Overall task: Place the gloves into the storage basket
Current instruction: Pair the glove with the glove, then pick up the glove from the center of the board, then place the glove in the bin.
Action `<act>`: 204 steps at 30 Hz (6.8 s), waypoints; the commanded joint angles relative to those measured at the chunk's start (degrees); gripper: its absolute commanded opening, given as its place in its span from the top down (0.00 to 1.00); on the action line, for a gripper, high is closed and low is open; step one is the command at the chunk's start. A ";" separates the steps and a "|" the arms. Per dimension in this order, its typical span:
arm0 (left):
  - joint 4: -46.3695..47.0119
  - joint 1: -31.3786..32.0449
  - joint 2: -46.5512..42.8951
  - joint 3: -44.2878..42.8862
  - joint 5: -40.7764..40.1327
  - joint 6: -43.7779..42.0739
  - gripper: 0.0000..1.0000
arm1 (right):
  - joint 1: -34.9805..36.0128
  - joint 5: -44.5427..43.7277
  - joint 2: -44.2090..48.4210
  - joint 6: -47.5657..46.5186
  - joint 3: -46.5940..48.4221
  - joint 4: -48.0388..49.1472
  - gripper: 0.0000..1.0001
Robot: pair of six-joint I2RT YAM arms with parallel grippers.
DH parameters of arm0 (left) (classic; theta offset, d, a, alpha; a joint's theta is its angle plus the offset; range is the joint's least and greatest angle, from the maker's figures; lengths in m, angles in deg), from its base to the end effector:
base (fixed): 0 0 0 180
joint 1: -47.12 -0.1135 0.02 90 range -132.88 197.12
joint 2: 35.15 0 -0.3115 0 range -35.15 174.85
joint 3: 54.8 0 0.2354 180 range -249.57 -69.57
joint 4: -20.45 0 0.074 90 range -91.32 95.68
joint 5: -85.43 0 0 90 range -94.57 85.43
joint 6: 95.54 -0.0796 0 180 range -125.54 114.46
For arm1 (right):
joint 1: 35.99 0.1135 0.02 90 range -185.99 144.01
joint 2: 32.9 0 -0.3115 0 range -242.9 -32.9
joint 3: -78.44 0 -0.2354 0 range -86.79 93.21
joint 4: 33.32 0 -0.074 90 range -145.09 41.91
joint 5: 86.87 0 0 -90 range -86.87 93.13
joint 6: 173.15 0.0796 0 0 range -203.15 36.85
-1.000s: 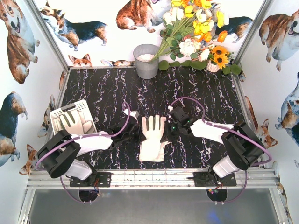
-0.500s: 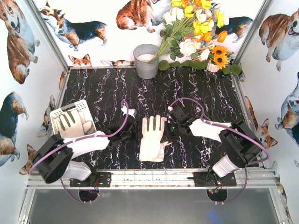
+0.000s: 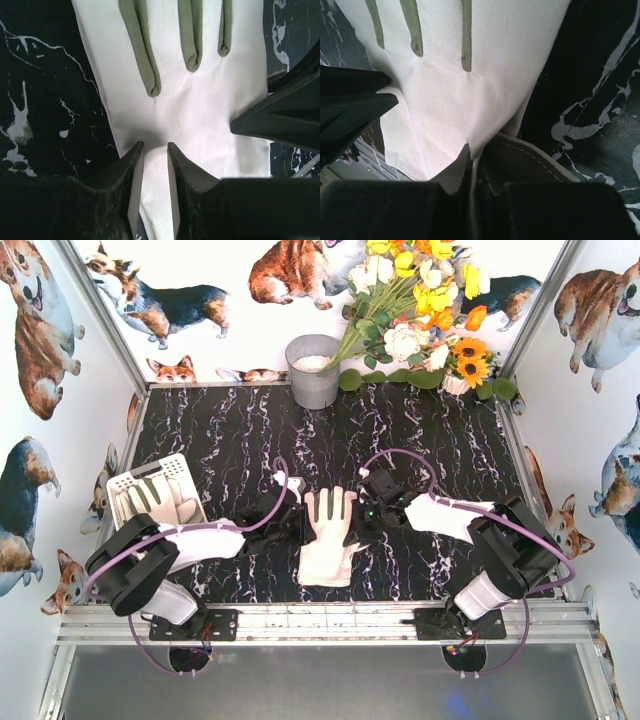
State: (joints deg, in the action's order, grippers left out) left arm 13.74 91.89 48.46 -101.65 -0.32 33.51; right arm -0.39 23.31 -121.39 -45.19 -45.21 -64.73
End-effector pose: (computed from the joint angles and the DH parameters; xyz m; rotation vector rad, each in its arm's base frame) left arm 0.1983 -0.2051 0.1767 0.1628 2.4678 -0.7784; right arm 0.2095 0.1838 0.1665 -0.0609 2.8714 0.8128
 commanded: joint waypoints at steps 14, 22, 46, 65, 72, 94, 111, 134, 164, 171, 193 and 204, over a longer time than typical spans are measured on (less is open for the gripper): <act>-4.76 0.14 -0.24 -0.04 -1.29 0.33 0.81 | -8.73 -5.29 18.72 -6.85 3.74 -20.38 0.35; -5.51 0.12 -3.83 -2.89 0.74 0.85 0.67 | -11.83 6.15 19.63 -1.50 -3.37 -10.28 0.22; 1.86 -9.88 -3.29 6.43 14.36 8.28 0.57 | -12.24 19.15 4.43 12.42 -17.41 23.10 0.22; 2.81 -9.97 -2.43 7.81 13.66 8.81 0.85 | -8.33 21.92 -4.77 13.54 -14.18 29.94 0.50; 4.81 -9.97 -3.21 8.16 14.85 9.07 0.89 | -7.99 23.59 -4.17 13.99 -14.16 33.44 0.75; 10.55 -19.98 -24.03 9.85 29.09 9.60 0.19 | -10.72 34.82 15.86 -14.38 8.58 -4.23 1.00; 41.14 -16.71 -21.89 8.51 42.10 27.48 0.04 | -10.46 43.25 24.06 -2.19 11.40 14.71 1.00; -2.12 -15.60 -31.33 -1.90 19.06 8.96 1.00 | -4.92 18.61 19.69 -10.13 11.48 1.60 1.00; -48.04 -30.50 -27.36 -22.30 4.64 -10.18 1.00 | -2.00 -1.78 14.08 -9.64 14.22 -3.31 0.22; -56.30 -42.23 -25.78 -26.97 5.58 -15.67 1.00 | -5.01 -0.76 16.84 -10.86 10.73 -3.65 0.20; -62.17 -60.57 -24.92 -28.56 -0.03 -24.27 1.00 | -8.96 6.45 18.56 -11.00 5.22 0.50 0.20; -59.77 -68.94 -22.38 -26.81 0.18 -25.75 1.00 | -8.96 7.70 18.78 -10.51 5.36 2.13 0.20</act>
State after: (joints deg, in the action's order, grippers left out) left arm -47.96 24.68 24.55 -128.51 0.44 9.01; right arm -9.12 30.07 -103.62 -55.05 -39.78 -66.44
